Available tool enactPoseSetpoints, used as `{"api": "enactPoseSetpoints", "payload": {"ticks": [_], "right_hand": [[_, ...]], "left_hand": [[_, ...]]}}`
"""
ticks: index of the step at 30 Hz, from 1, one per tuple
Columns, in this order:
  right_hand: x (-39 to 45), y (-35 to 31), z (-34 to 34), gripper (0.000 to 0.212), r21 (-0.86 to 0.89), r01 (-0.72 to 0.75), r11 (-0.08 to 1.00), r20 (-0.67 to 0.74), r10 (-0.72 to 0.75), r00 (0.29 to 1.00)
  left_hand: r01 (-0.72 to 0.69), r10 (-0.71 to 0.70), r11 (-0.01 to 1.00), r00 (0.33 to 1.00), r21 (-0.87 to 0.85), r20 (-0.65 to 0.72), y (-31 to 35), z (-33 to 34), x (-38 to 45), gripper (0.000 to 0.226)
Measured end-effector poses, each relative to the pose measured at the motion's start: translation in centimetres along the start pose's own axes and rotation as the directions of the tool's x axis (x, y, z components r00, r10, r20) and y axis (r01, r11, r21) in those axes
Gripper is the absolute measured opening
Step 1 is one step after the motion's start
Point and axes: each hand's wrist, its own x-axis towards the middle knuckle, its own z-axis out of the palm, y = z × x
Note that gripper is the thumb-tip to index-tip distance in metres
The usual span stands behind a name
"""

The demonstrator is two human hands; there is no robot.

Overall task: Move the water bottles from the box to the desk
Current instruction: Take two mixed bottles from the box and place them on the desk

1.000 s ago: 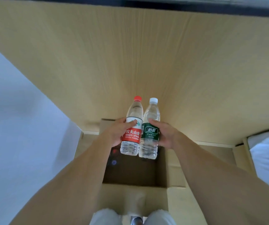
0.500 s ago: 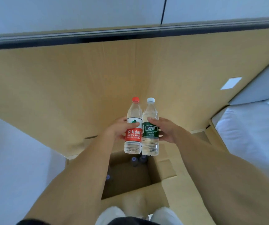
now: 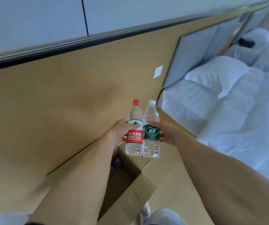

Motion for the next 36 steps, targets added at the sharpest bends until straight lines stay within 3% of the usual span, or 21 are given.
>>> {"api": "enactPoseSetpoints", "payload": {"ticks": [6, 10, 19, 31, 36], "right_hand": [[-4.4, 4.3, -6.9, 0.044, 0.152, 0.019, 0.988, -0.210, 0.013, 0.978], [-8.2, 7.8, -11.8, 0.044, 0.275, 0.028, 0.961, -0.346, 0.072, 0.935], [-20.2, 17.7, -22.3, 0.051, 0.442, 0.163, 0.882, -0.556, 0.126, 0.822], [-40.7, 34.1, -33.5, 0.054, 0.560, 0.316, 0.766, -0.730, 0.277, 0.624], [-48.8, 40.1, -36.5, 0.048, 0.575, 0.396, 0.716, -0.785, 0.346, 0.514]], "left_hand": [[0.004, -0.025, 0.995, 0.981, 0.104, 0.193, 0.1, 8.0, 0.9, 0.045], [-0.014, -0.058, 0.980, 0.935, 0.199, 0.349, -0.2, 14.7, 1.2, 0.048], [-0.132, -0.131, 0.907, 0.814, 0.401, 0.565, -3.3, 32.2, -1.8, 0.051], [-0.238, -0.301, 0.812, 0.612, 0.534, 0.731, -13.8, 56.8, -13.9, 0.049], [-0.319, -0.352, 0.782, 0.484, 0.536, 0.801, -18.6, 65.7, -19.4, 0.048]]}}
